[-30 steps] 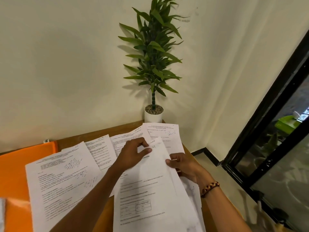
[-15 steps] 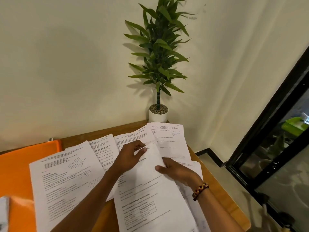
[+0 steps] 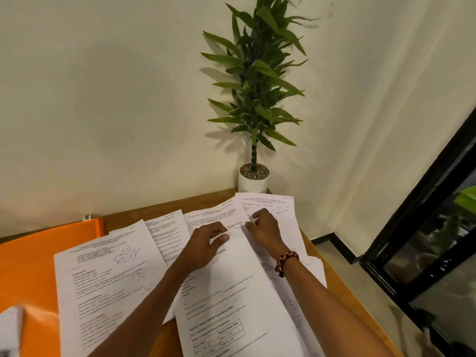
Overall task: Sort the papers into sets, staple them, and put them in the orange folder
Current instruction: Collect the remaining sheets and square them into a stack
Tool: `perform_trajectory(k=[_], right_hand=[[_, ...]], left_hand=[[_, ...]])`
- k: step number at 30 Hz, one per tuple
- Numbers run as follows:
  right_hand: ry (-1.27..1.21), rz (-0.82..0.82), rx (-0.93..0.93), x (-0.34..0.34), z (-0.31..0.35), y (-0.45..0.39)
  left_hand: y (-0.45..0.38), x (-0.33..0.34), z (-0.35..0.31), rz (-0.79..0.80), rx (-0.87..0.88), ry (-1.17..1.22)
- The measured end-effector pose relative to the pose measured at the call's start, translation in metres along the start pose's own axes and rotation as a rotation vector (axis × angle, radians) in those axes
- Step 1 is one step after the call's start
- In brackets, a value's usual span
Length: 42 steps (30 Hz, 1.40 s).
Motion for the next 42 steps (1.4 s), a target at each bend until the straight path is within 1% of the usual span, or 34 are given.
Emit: perform_trajectory(k=[3,5,9,12,14,17,21,24,26,29,33,35,37,42], right_hand=[[0.126,-0.009,0.044,0.016,-0.002,-0.019],[0.152,-0.028,0.076,0.022,-0.005,-0.026],[0.07,-0.038,0.092,0.024,-0.009,-0.029],[0.009,-0.06,0.077,0.017,-0.008,-0.024],[-0.023,-0.094,0.058,0.007,-0.007,-0.02],[-0.035,-0.181,0.004,-0.019,-0.003,-0.015],[-0.031,-0.34,-0.154,-0.076,0.014,0.0],[-0.112,-0.418,-0.312,-0.112,0.034,0.016],[-0.23,-0.448,-0.36,-0.126,0.046,0.025],[-0.375,-0.491,-0.326,-0.132,0.05,0.032],[-0.56,-0.536,-0.197,-0.123,0.042,0.029],[-0.617,-0.539,-0.168,-0.123,0.049,0.028],[-0.639,-0.523,-0.182,-0.126,0.063,0.028],[-0.671,-0.485,-0.295,-0.126,0.107,0.048]], left_hand=[[-0.001,-0.002,0.002,-0.011,0.005,0.016],[-0.001,-0.003,0.003,-0.016,0.008,0.022],[-0.001,-0.006,0.01,-0.031,0.018,0.021],[-0.003,-0.008,0.016,-0.048,-0.015,0.021],[-0.005,-0.011,0.018,-0.062,-0.043,0.03],[-0.007,-0.018,0.01,-0.082,-0.041,0.076],[-0.01,-0.028,-0.011,-0.114,-0.065,0.166],[-0.01,-0.031,-0.028,-0.111,-0.051,0.221],[-0.008,-0.034,-0.039,-0.114,-0.026,0.218],[-0.003,-0.046,-0.057,-0.135,0.001,0.176],[0.008,-0.06,-0.08,-0.124,0.059,0.126],[0.012,-0.069,-0.093,-0.137,0.097,0.111],[0.016,-0.08,-0.105,-0.156,0.133,0.112],[0.028,-0.112,-0.133,-0.208,0.206,0.083]])
Point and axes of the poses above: each hand's wrist, its own y-axis away from the middle knuckle, its own x-axis out of the palm, z = x × y, the point moved 8 cm from there along -y, towards the middle knuckle, and after that the axes turned 5 degrees about -z, right-handed, at the moved point
